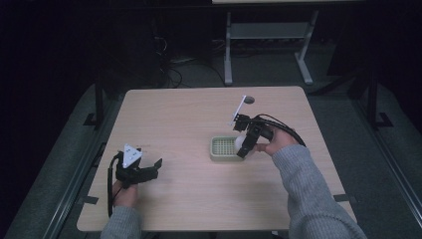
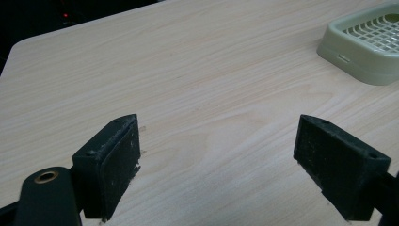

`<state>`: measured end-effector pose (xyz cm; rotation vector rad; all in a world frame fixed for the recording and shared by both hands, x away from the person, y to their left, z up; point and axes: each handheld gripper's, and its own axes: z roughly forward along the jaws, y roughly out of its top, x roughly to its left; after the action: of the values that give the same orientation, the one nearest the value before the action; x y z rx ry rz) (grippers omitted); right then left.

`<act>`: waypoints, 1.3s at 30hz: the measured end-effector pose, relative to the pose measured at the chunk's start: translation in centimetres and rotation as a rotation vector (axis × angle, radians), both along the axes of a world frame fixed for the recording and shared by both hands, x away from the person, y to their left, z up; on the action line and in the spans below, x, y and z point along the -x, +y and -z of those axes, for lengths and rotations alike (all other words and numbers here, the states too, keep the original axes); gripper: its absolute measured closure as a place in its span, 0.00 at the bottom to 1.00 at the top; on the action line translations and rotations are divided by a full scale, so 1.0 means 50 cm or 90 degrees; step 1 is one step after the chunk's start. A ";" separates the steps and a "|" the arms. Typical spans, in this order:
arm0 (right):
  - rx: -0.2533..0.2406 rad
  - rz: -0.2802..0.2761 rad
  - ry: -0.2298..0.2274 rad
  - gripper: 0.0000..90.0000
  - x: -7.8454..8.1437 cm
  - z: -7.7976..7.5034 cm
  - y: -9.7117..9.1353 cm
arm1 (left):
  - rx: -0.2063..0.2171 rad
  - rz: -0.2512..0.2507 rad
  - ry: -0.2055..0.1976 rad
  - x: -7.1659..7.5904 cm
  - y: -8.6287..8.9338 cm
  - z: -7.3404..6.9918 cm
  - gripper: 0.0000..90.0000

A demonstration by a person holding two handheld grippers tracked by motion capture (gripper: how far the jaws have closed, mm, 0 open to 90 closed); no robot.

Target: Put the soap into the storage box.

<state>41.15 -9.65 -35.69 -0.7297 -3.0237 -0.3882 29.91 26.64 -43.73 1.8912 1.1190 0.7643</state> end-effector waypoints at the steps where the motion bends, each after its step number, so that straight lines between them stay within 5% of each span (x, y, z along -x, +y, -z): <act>1: -0.006 0.003 0.002 0.26 -0.002 0.000 0.002 | -0.001 0.002 -0.001 0.000 0.000 0.000 0.16; 39: 0.008 0.013 0.016 0.26 -0.066 0.024 0.049 | 0.002 -0.001 -0.002 0.000 0.002 -0.001 0.16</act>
<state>44.45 -7.19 -36.88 -0.7611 -3.0000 -0.3585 29.90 26.71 -43.71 1.8864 1.1192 0.7665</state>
